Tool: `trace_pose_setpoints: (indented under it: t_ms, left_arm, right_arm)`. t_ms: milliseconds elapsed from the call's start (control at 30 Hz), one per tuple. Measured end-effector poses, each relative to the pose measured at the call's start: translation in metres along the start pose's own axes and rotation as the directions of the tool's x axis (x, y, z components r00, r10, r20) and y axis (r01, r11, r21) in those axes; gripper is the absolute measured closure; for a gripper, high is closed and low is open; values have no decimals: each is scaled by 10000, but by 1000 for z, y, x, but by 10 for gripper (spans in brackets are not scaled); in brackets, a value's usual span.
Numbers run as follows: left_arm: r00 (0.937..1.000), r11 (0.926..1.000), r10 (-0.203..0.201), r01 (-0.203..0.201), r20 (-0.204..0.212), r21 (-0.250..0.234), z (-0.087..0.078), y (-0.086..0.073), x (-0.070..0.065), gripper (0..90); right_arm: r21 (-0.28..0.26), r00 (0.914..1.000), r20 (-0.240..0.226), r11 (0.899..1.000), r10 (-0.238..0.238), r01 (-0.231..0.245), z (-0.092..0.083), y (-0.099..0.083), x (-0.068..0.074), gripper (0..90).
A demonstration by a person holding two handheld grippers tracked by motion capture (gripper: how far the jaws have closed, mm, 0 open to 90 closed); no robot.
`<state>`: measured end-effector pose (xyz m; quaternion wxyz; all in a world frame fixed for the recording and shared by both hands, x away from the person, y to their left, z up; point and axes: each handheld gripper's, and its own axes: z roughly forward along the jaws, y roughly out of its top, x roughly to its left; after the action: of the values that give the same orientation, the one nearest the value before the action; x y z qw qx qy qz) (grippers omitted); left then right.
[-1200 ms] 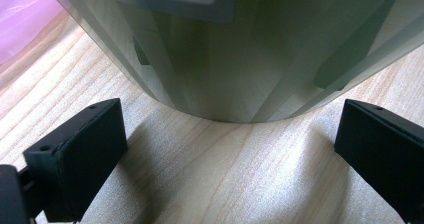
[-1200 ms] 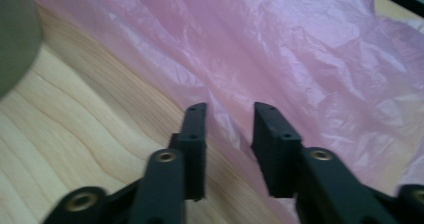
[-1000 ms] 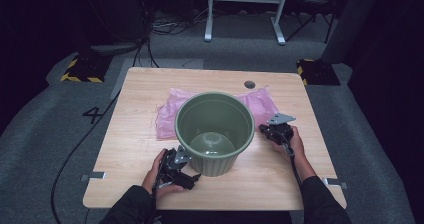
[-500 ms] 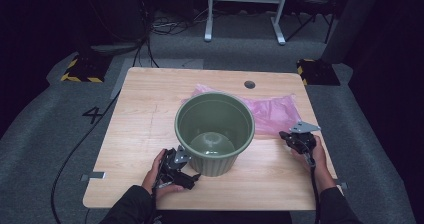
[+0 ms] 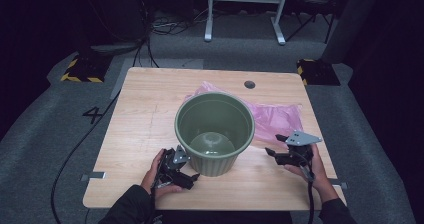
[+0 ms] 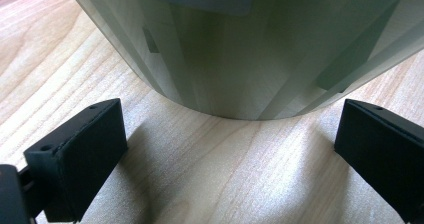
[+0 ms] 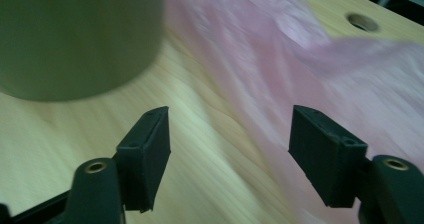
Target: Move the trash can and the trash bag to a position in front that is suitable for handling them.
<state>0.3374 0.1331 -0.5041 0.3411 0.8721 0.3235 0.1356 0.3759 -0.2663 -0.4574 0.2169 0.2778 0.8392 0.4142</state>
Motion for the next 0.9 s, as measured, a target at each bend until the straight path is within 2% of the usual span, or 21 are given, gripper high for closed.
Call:
trace_pose_setpoints:
  t_ms: [133,267,300,367,400,467,667,900]
  left_arm:
    - [9999,10000,-94,94,49,-14,0,0,1,0]
    - [9999,9999,-142,142,-2,-61,0,-1,4,0]
    - [9999,10000,-62,61,-120,-48,-1,-1,6,0]
    - [9996,9997,-237,237,-118,-49,-1,-2,11,0]
    - [9993,9993,-371,371,-74,-21,-1,-2,13,0]
    - [9992,9994,-352,351,-188,-40,-1,-3,17,0]
    - [9990,9991,-417,417,-148,-1,-2,-3,29,0]
    - [9966,9974,-720,721,-405,-1,1,-1,39,0]
  right_arm:
    - [-417,9965,-687,9982,-466,438,13,17,27,328]
    - [-543,9850,-1571,9965,-715,637,28,27,45,324]
    - [-542,9821,-1720,9962,-764,680,31,28,49,316]
    - [-499,9764,-2017,9964,-769,681,35,32,55,284]
    - [-560,9746,-2082,9958,-824,722,37,33,58,274]
    - [-542,9742,-2052,9949,-945,851,41,37,64,257]
    - [-606,9720,-2074,9931,-1105,999,59,44,73,287]
    - [-574,9723,-2157,9952,-901,795,78,55,69,326]
